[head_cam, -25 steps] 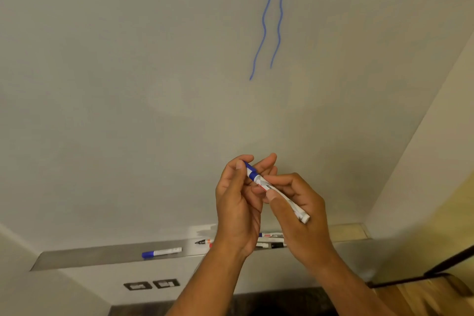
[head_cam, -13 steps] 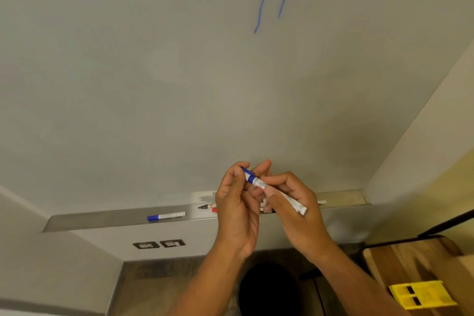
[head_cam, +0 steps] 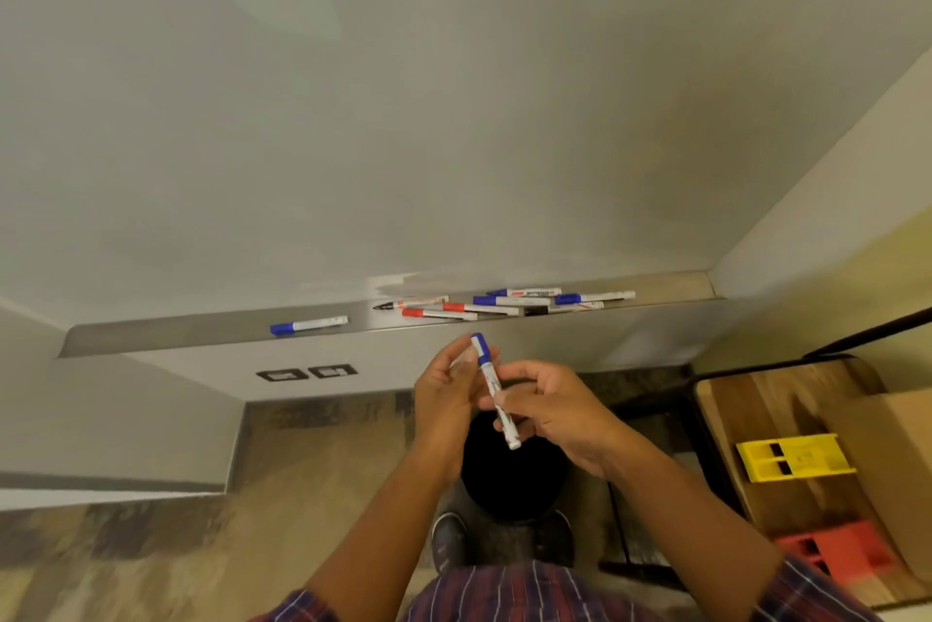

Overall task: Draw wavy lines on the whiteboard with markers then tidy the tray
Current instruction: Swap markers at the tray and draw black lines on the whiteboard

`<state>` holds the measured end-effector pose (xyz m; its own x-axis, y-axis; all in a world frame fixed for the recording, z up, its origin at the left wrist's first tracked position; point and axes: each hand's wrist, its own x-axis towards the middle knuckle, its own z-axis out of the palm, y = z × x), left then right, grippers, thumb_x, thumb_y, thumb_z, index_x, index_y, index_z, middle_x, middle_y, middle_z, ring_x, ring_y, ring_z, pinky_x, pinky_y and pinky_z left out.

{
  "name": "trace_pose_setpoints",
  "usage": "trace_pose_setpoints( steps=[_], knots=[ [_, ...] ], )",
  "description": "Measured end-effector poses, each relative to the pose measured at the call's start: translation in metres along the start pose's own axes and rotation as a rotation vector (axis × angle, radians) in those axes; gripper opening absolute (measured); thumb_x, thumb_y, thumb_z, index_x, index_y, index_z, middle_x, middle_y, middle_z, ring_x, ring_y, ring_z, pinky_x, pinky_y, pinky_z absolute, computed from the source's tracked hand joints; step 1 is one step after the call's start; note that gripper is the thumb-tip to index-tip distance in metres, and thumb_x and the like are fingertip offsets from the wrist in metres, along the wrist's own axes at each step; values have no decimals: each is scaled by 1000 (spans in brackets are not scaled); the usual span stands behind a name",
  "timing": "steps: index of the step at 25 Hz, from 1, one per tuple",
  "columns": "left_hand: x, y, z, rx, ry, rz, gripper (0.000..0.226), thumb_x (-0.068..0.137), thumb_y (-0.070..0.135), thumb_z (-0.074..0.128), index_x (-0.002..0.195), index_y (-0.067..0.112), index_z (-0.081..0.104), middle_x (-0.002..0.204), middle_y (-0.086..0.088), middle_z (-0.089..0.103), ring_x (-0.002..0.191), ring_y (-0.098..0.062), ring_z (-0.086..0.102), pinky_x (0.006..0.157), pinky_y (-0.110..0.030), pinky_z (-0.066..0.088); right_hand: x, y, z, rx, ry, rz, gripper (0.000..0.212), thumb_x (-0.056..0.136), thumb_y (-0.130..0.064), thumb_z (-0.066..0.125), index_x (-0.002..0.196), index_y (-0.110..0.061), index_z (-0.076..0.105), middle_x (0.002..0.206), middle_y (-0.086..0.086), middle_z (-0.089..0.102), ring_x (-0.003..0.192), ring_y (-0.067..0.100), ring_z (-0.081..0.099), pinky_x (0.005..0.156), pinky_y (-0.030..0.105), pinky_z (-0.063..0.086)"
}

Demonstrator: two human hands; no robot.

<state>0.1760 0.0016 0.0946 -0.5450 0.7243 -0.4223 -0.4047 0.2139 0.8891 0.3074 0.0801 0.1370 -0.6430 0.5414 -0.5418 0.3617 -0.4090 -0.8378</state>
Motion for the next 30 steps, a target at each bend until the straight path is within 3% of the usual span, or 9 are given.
trace_pose_setpoints(
  steps=[4,8,12,15,17,20,23,26,30],
  knots=[
    [13,-69,-9,225,-64,-159,27,108,17,60,131,26,70,124,-2,77,114,-19,74,103,-44,60,31,74,-9,-146,114,178,14,92,-13,75,105,-16,76,94,8,79,83,27,76,70,40,63],
    [29,-135,-24,394,-8,-319,24,107,25,61,128,37,66,137,2,69,124,-12,64,113,-42,52,53,147,-18,-238,195,407,13,87,-9,78,97,-13,73,84,10,72,73,20,72,52,27,56],
    [33,-170,-35,558,11,-339,35,108,25,58,143,20,64,142,-1,66,128,-15,61,113,-38,50,82,210,-32,-333,269,516,10,89,-13,73,97,-16,68,98,11,72,87,28,72,69,45,66],
    [34,-180,-39,635,-11,-330,37,109,25,57,145,16,63,143,-2,65,132,-20,61,116,-45,48,100,232,-48,-425,297,499,29,93,-20,70,121,-20,61,112,9,67,98,29,69,80,42,61],
    [33,-183,-41,662,8,-339,37,109,22,57,145,14,63,142,-3,66,131,-22,61,114,-43,49,99,223,-53,-463,295,485,12,97,-19,68,98,-23,56,92,6,62,79,26,65,69,37,53],
    [36,-185,-40,710,39,-332,36,109,21,58,143,14,65,141,-5,67,129,-24,63,112,-48,51,101,218,-59,-518,292,455,42,97,-18,67,68,-24,36,66,1,40,54,18,41,58,35,38],
    [39,-184,-34,753,28,-324,37,109,24,56,144,16,64,140,-6,68,130,-27,63,112,-52,50,96,207,-64,-497,272,427,12,97,-19,68,95,-8,63,91,15,64,82,30,65,71,37,52],
    [42,-179,-22,762,28,-284,37,109,25,56,145,17,62,140,-4,67,128,-23,63,111,-49,51,92,202,-71,-530,238,376,34,100,-20,65,127,-1,58,130,15,64,115,34,63,95,45,55],
    [43,-172,-6,737,47,-244,37,109,23,58,144,17,62,139,-3,67,129,-21,63,111,-46,52,90,191,-75,-505,265,313,37,100,-19,65,132,-4,58,136,13,63,122,29,62,99,40,55]
  ],
)
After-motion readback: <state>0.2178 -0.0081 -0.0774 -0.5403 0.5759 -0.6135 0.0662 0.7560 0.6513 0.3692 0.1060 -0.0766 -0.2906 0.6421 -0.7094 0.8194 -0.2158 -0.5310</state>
